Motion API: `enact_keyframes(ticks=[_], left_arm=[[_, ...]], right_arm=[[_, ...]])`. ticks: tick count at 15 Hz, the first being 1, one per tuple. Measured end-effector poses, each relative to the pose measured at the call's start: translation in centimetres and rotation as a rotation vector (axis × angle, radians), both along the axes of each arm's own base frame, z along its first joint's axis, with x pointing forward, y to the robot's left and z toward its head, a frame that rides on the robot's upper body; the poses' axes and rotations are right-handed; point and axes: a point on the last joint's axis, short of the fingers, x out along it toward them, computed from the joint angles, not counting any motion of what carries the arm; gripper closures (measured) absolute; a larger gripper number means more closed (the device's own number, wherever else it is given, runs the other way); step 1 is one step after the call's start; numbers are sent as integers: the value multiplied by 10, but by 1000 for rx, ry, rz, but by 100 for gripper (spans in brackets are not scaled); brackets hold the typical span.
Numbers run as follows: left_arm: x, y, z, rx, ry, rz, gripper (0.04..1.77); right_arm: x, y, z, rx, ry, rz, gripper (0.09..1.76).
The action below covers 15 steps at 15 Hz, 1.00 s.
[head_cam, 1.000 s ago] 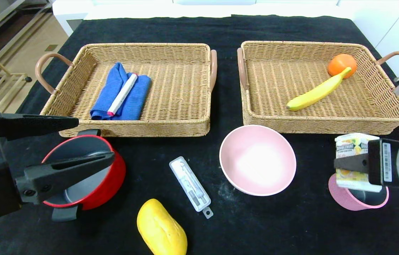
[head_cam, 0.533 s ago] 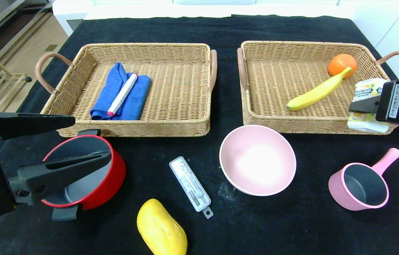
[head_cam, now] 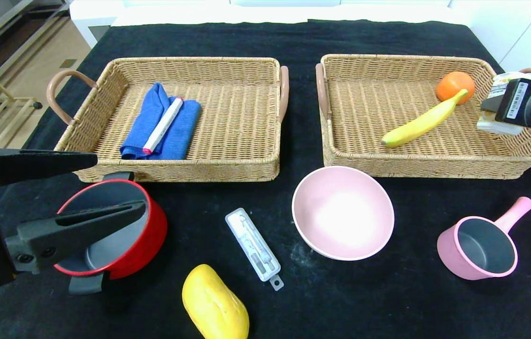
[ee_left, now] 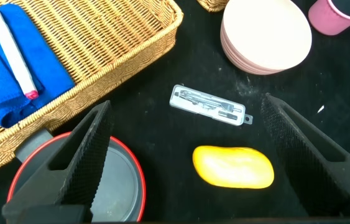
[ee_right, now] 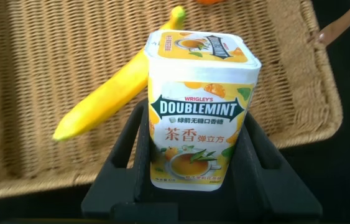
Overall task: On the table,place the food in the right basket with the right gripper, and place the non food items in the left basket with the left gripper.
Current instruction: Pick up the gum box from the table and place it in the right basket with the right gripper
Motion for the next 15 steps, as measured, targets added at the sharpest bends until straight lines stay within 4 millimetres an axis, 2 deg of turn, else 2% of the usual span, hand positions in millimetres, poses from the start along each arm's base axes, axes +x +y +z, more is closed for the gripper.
enact_keyframes(ticks=[9, 13, 15], left_arm=[[-2, 1, 1, -3, -5, -1, 9], [-3, 1, 2, -7, -10, -3, 9], [-4, 1, 2, -7, -11, -4, 9]], right_arm=[[41, -24, -1, -28, -14, -81, 104], [51, -29, -4, -25, -13, -85, 104], [52, -28, -5, -26, -11, -84, 86]])
